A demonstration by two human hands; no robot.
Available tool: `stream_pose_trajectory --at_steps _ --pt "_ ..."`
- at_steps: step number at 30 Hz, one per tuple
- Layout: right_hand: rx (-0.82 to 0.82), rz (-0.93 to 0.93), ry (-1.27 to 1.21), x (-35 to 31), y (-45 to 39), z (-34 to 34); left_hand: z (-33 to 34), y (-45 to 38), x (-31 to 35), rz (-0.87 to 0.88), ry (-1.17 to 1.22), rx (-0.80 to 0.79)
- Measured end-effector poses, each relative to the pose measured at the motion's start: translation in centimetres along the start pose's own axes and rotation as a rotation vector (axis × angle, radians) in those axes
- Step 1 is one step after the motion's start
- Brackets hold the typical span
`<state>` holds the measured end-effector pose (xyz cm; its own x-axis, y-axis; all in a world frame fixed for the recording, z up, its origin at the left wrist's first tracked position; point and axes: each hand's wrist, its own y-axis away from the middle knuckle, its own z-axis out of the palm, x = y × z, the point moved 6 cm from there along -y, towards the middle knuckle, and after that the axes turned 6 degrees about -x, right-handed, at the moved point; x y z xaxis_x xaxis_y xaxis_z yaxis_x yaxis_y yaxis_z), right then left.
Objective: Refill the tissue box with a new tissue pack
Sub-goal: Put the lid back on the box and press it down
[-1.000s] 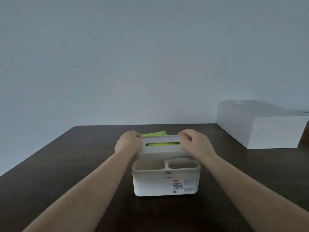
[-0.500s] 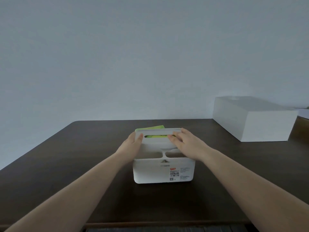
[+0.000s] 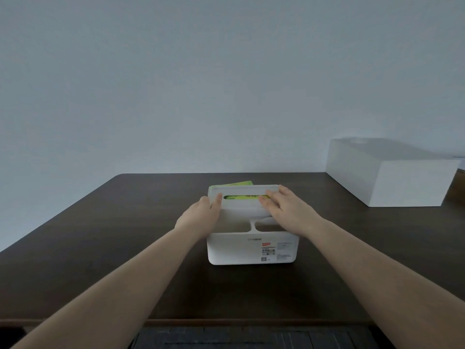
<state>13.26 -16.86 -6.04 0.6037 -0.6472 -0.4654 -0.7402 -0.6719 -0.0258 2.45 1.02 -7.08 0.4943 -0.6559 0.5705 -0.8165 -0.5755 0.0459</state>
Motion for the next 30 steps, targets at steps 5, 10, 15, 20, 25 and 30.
stream_pose_trajectory --at_steps 5,10,15,20,25,30 --pt "-0.073 0.019 -0.084 -0.4 1.0 -0.2 0.6 1.8 -0.8 -0.104 0.238 -0.322" --pt "-0.062 0.123 -0.269 2.1 3.2 -0.8 0.7 2.7 -2.1 -0.168 0.218 -0.326" --pt "-0.202 0.264 -0.404 3.4 5.5 -0.4 0.5 2.2 -1.7 -0.149 0.187 -0.210" --pt "-0.129 0.320 -0.306 2.4 5.0 -0.8 0.4 2.1 -1.2 -0.125 0.156 -0.169" --pt "-0.070 0.331 -0.292 2.4 4.7 -1.4 -0.2 2.2 -0.3 -0.121 0.147 -0.128" --pt "0.060 0.347 -0.342 4.5 4.1 -3.1 -0.3 1.6 2.9 -0.059 0.163 -0.072"
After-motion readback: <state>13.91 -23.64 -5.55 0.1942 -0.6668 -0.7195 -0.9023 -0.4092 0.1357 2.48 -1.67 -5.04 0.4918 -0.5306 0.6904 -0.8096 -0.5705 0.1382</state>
